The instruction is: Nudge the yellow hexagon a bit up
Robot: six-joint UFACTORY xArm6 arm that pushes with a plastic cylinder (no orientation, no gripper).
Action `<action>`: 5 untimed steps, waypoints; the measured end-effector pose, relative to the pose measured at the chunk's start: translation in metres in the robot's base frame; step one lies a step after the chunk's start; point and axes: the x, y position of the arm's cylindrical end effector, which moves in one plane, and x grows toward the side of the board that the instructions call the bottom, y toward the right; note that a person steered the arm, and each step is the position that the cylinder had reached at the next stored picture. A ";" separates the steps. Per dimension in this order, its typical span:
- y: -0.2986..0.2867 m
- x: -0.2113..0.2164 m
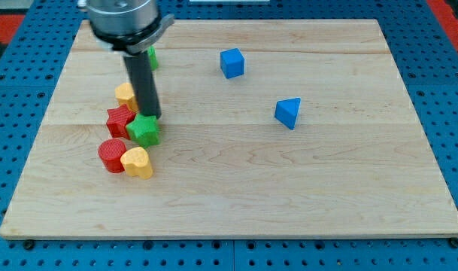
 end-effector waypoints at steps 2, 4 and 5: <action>-0.061 0.007; -0.046 0.038; -0.037 0.005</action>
